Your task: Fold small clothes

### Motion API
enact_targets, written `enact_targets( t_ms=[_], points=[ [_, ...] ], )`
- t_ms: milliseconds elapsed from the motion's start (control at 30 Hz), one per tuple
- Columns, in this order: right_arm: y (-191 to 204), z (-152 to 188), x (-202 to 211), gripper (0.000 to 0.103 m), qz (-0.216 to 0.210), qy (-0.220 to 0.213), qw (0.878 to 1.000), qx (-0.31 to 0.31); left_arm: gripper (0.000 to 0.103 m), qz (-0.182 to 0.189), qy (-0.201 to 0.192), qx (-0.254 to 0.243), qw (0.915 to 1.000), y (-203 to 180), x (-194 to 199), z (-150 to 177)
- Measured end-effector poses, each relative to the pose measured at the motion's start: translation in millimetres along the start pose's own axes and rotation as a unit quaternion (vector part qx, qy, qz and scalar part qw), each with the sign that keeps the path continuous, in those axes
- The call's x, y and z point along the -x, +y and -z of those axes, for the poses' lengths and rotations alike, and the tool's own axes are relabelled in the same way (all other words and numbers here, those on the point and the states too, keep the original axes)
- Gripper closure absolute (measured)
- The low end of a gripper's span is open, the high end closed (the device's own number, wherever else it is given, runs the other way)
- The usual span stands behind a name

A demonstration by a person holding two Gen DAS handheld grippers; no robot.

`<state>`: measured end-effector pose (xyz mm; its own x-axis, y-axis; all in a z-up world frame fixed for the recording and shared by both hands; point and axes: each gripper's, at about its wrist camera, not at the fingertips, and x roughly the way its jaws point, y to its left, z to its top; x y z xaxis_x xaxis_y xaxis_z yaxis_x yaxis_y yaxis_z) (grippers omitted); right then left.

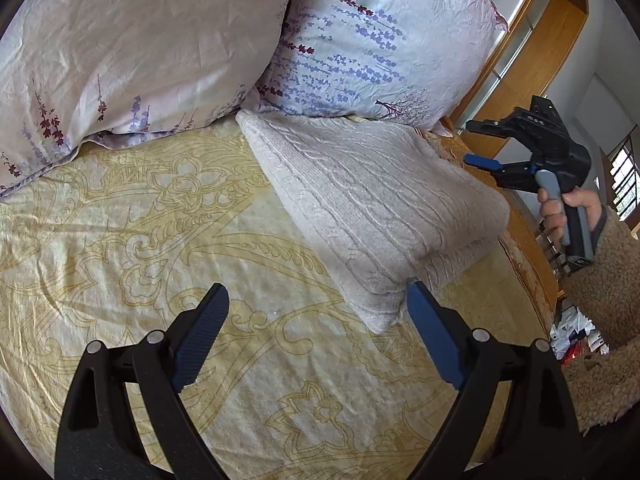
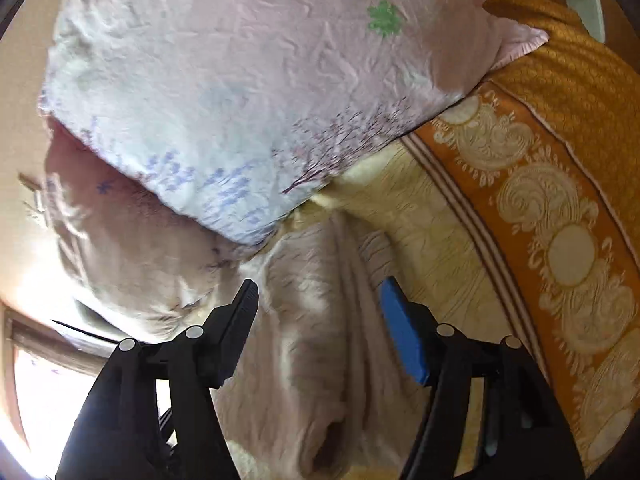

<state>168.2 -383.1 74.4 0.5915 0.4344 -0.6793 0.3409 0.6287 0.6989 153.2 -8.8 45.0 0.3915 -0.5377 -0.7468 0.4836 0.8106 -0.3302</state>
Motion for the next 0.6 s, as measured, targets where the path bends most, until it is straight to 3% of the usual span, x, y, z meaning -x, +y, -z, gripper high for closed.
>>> enact_targets(
  t_ms=[167,367,500,600],
  points=[
    [1.5,44.0,6.8,0.039,-0.005,0.035,0.999,-0.002,0.013,0.013,0.003,-0.011,0.9999,-8.2,1.0,1.5],
    [-19.0,64.5,-5.1,0.038,-0.015,0.065,0.996,-0.056,0.013,0.024,0.006,-0.024,0.9994,-16.2,2.0,4.5],
    [-31.0,68.9,-27.7,0.039,-0.063,0.077,0.988,-0.114,0.013,0.026,0.012,-0.026,0.9993,-19.6,1.2,5.9],
    [-22.6,62.3,-32.7,0.086,-0.061,0.061,0.992,-0.097,0.013,0.025,0.009,-0.022,0.9994,-19.0,3.0,5.4]
  ],
)
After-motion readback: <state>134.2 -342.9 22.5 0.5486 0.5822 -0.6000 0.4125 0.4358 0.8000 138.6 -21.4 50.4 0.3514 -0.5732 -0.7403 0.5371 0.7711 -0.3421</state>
